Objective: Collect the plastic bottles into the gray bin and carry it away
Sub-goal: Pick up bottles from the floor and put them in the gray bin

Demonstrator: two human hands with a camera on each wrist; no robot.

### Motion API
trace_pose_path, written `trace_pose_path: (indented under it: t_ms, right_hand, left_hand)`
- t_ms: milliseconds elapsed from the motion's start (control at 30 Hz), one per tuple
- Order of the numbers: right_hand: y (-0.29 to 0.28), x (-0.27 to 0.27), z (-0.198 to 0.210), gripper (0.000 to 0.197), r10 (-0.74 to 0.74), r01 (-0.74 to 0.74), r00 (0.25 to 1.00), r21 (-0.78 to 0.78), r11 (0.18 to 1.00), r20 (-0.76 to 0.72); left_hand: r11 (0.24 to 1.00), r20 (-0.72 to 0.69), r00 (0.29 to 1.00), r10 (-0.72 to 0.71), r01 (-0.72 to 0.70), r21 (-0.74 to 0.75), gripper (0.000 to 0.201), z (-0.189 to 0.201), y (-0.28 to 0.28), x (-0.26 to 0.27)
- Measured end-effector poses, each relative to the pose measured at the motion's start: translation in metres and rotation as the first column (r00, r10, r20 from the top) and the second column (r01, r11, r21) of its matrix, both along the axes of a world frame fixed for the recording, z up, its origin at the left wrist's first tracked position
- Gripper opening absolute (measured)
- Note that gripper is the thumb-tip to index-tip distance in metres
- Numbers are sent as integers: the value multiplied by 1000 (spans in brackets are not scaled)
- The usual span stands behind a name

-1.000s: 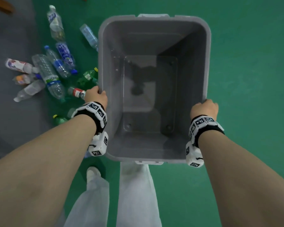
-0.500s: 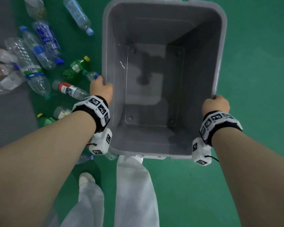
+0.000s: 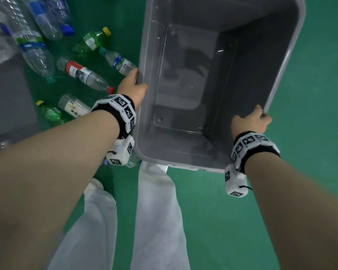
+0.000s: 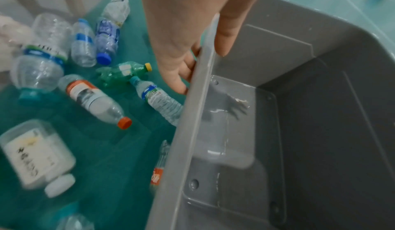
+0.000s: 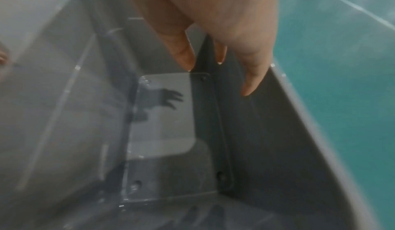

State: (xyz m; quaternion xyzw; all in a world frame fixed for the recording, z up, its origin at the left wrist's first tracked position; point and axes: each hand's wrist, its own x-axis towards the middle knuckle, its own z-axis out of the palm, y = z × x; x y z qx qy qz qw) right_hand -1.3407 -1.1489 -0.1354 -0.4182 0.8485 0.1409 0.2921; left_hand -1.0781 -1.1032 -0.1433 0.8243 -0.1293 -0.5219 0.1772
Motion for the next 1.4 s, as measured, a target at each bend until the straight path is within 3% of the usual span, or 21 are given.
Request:
trace_pose_path:
  t_ms: [133, 267, 400, 567, 700, 833, 967, 1100, 1300, 1400]
  right_hand:
    - [26, 50, 4, 51, 49, -57, 978, 37, 998, 203]
    - [56, 123, 2, 39, 94, -126, 933, 71, 989, 347]
    - [100, 195, -2, 35, 92, -152, 885, 97, 984, 456]
    - [158, 234, -13, 43, 71, -36, 960, -133, 990, 271]
    - [214, 249, -24, 53, 106, -61, 988, -350, 935, 110]
    - [257, 260, -28, 57, 139, -99, 988, -419, 903, 66]
    - [286, 273, -38, 45, 288, -217, 943, -343, 914, 169]
    - [299, 284, -66, 38, 251, -217, 949, -182, 959, 192]
    - [315, 284, -128, 39, 237, -250, 945, 31, 968, 225]
    - [325, 281, -156, 47, 337, -387, 903, 164, 907, 265]
  left_hand:
    - [995, -27, 995, 96, -97, -30, 39, 7, 23, 4]
    - [973, -28, 975, 221, -218, 77, 25, 0, 76, 27]
    - [943, 0, 964, 266, -260, 209, 23, -12, 157, 67]
    - [887, 38, 951, 307, -301, 349, 17, -30, 251, 110]
    - [867, 16, 954, 298, -278, 414, 28, -42, 327, 135]
    - [842, -41, 920, 391, -339, 420, 30, -52, 369, 141]
    - [816, -104, 873, 476, -395, 422, 28, -67, 388, 141]
    - [765, -114, 803, 586, -500, 407, 18, -87, 400, 139]
    - [702, -175, 724, 667, -533, 473, 43, -130, 425, 137]
    - [720, -222, 740, 635, -463, 516, 58, -154, 436, 132]
